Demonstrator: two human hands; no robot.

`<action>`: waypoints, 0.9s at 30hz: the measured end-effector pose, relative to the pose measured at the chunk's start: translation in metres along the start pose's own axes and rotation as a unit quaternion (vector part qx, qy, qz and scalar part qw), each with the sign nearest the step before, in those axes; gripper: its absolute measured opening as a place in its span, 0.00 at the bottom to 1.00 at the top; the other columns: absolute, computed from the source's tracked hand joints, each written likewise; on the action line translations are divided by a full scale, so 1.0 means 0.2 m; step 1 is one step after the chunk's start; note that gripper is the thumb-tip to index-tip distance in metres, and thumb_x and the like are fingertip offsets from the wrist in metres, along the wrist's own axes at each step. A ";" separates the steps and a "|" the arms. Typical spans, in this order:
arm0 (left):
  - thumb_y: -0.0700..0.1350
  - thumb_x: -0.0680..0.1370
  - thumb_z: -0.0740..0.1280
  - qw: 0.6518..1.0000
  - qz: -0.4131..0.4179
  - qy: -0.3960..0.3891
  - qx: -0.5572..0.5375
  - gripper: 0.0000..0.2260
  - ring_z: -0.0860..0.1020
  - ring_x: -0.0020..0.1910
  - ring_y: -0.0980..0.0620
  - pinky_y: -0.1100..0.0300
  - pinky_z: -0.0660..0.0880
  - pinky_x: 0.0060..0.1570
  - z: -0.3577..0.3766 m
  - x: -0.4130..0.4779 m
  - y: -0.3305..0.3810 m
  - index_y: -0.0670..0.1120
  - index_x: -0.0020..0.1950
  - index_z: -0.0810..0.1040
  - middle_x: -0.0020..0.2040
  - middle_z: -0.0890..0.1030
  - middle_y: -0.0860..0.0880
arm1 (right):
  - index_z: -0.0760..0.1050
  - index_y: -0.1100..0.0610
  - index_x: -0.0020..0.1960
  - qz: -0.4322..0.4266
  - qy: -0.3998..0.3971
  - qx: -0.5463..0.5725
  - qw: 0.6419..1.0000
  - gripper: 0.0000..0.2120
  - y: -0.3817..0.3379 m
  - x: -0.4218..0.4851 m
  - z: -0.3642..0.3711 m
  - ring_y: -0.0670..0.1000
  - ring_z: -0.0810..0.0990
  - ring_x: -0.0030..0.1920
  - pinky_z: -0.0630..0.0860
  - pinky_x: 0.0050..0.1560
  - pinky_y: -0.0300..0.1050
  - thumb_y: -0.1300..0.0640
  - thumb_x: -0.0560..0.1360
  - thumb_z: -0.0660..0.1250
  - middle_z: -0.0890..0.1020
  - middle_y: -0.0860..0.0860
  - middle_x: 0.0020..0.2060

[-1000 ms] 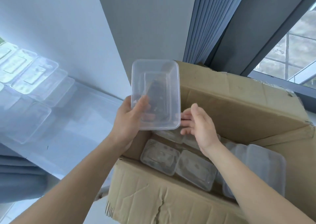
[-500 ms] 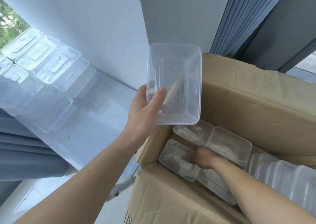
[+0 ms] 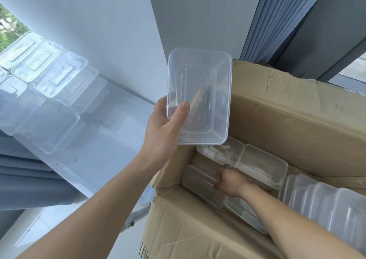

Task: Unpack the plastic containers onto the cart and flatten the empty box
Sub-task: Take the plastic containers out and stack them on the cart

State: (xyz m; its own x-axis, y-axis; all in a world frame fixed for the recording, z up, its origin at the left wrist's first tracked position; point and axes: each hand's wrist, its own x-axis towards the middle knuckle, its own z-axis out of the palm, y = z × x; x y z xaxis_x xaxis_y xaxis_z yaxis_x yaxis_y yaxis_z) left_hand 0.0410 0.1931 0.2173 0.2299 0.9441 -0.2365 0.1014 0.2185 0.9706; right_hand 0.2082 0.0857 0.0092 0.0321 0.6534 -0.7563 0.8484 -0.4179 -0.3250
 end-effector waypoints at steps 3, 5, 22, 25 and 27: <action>0.51 0.80 0.67 1.000 0.001 -0.006 0.000 0.08 0.85 0.49 0.53 0.58 0.78 0.45 0.00 -0.01 -0.01 0.58 0.59 0.74 0.45 0.85 0.60 | 0.64 0.48 0.36 -0.017 0.022 0.055 0.998 0.15 -0.03 -0.05 -0.04 0.53 0.74 0.45 0.66 0.42 0.43 0.50 0.74 0.69 0.72 0.51 0.45; 0.52 0.80 0.67 1.000 0.002 -0.007 0.005 0.08 0.85 0.50 0.54 0.56 0.79 0.47 0.00 -0.02 -0.02 0.58 0.58 0.74 0.45 0.84 0.60 | 0.66 0.50 0.38 -0.014 0.035 0.107 0.994 0.13 -0.05 -0.10 -0.07 0.52 0.74 0.41 0.68 0.39 0.45 0.52 0.73 0.71 0.75 0.49 0.40; 0.56 0.77 0.69 0.996 0.001 -0.084 0.023 0.14 0.84 0.53 0.51 0.44 0.79 0.58 -0.16 -0.15 0.07 0.55 0.61 0.75 0.52 0.83 0.55 | 0.69 0.43 0.63 -0.025 0.363 0.482 0.797 0.21 -0.21 -0.96 -0.32 0.45 0.81 0.55 0.78 0.55 0.48 0.50 0.75 0.74 0.79 0.42 0.56; 0.54 0.79 0.69 0.996 0.001 -0.090 0.015 0.13 0.84 0.52 0.51 0.45 0.79 0.58 -0.20 -0.22 0.08 0.54 0.62 0.75 0.52 0.83 0.54 | 0.72 0.39 0.57 -0.060 0.418 0.513 0.747 0.14 -0.26 -1.07 -0.29 0.44 0.80 0.56 0.77 0.62 0.54 0.49 0.76 0.72 0.80 0.40 0.54; 0.52 0.78 0.70 0.996 0.002 -0.088 -0.002 0.13 0.85 0.50 0.51 0.46 0.80 0.55 -0.24 -0.28 0.10 0.54 0.61 0.73 0.52 0.83 0.52 | 0.71 0.38 0.55 -0.082 0.429 0.509 0.742 0.11 -0.32 -1.14 -0.28 0.42 0.79 0.56 0.76 0.64 0.55 0.50 0.78 0.70 0.80 0.38 0.53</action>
State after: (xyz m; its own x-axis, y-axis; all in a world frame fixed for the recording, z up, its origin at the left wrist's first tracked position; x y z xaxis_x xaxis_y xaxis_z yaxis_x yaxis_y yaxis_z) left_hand -0.0165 0.1564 0.2515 0.3966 0.8871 -0.2361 0.0959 0.2158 0.9717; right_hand 0.1762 -0.0021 0.2336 0.6676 0.7269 -0.1609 0.0538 -0.2626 -0.9634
